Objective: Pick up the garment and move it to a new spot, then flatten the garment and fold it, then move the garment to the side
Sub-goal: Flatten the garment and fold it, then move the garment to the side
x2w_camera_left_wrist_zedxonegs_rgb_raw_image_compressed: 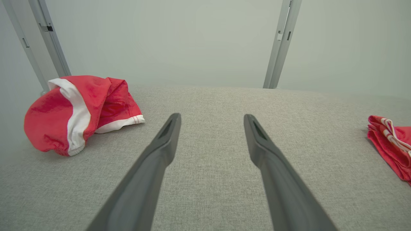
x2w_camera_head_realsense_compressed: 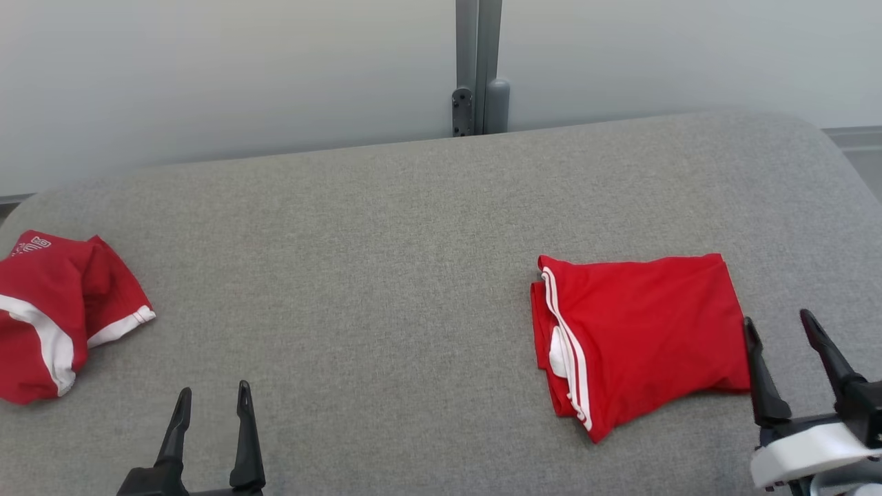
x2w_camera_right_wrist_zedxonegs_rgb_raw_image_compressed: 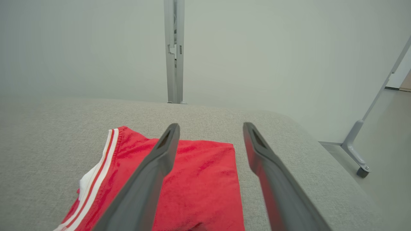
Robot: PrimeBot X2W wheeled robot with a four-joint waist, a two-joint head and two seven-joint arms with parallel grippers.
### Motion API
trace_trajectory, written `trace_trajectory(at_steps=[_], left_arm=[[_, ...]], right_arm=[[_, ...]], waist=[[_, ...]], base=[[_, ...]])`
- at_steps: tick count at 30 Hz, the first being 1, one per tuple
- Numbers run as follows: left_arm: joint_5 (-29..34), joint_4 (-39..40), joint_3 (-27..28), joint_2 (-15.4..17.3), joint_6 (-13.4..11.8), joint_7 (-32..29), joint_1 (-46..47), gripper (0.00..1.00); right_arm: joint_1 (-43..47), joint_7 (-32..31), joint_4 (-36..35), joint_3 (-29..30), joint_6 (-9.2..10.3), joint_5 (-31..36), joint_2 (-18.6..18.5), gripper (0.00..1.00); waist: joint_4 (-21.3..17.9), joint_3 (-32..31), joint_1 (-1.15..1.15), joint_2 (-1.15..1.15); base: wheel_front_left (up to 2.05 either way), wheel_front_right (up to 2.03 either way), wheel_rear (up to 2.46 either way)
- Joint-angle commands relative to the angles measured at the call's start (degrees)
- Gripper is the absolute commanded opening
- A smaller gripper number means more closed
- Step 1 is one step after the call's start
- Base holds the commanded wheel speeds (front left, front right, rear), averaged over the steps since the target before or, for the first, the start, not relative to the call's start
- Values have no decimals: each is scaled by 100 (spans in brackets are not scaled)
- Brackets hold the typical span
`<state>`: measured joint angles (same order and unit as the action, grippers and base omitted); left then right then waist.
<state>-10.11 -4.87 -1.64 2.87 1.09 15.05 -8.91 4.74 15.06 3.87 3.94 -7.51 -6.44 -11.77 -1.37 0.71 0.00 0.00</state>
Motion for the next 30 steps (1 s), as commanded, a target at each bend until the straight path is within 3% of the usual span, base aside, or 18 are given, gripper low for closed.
trace_trajectory(at_steps=[1, 9, 14, 16, 20, 23, 28, 30], left_arm=[[2, -4, 54, 9, 32, 15, -83, 100], [-85, 87, 142, 9, -14, 15, -124, 100], [-26, 198, 100, 9, 39, 15, -16, 100], [30, 261, 87, 9, 86, 15, 149, 100], [97, 258, 39, 9, 155, 11, 405, 100], [154, 186, -53, 8, 214, 8, 641, 100], [130, 145, -146, 9, 228, 8, 929, 100], [127, 139, -167, 10, 208, 8, 1019, 100]], right_arm=[[133, 13, 70, 119, 3, -47, -20, 100], [163, 14, 364, 347, 3, -50, 29, 100], [-119, 14, 546, 372, 3, -573, -36, 100], [-374, -260, 679, 354, 3, -894, -187, 100], [-945, -1497, 1028, 178, 3, -1514, -574, 100], [-1374, -2240, 1300, -12, 4, -1621, -900, 100], [-1844, -2831, 1842, -241, 3, -1630, -1075, 100], [-1983, -2917, 2064, -236, 3, -1726, -984, 100]], waist=[[36, -174, 0, 0], [74, -193, 0, 0], [100, 36, 0, 0], [130, 296, 0, 0], [176, 830, 0, 0], [240, 1151, 0, 0], [370, 1495, 0, 0], [411, 1602, 0, 0]], base=[[0, 0, 0], [0, 0, 0], [0, 0, 0], [0, 0, 0], [0, 0, 0], [0, 0, 0], [0, 0, 0], [0, 0, 0]])
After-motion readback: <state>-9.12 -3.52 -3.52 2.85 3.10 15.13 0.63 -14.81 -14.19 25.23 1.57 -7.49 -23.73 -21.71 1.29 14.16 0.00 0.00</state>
